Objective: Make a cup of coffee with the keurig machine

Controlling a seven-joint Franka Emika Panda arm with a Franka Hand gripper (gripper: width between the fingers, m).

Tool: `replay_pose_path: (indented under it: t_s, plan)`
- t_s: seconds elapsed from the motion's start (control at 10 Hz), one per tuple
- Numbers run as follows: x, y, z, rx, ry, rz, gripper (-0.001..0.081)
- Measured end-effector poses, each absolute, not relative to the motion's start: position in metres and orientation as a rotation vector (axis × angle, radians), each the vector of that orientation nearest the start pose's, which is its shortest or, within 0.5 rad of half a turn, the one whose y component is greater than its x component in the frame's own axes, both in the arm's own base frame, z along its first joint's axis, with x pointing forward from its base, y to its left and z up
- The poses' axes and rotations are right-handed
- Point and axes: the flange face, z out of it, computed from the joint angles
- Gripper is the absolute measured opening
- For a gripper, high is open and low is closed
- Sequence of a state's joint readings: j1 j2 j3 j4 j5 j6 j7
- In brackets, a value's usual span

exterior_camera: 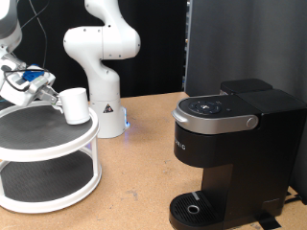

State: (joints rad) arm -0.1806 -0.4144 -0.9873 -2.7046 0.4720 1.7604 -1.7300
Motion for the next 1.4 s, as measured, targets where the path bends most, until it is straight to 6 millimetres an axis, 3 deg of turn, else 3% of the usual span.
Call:
replay_pose_path:
  t_s: [0.4,0.9,1.2,1.4]
  plan:
    - [0.188,-0.263,0.304,-2.119,-0.468,-0.738,0.0068]
    - [0.196,-0.266,0.348,-2.076,-0.472,-0.660,0.0068]
    - [0.204,-0.260,0.342,-2.084,-0.413,-0.732,0.0068]
    - [0.227,-0.241,0.338,-2.115,-0.277,-0.840,0.0068]
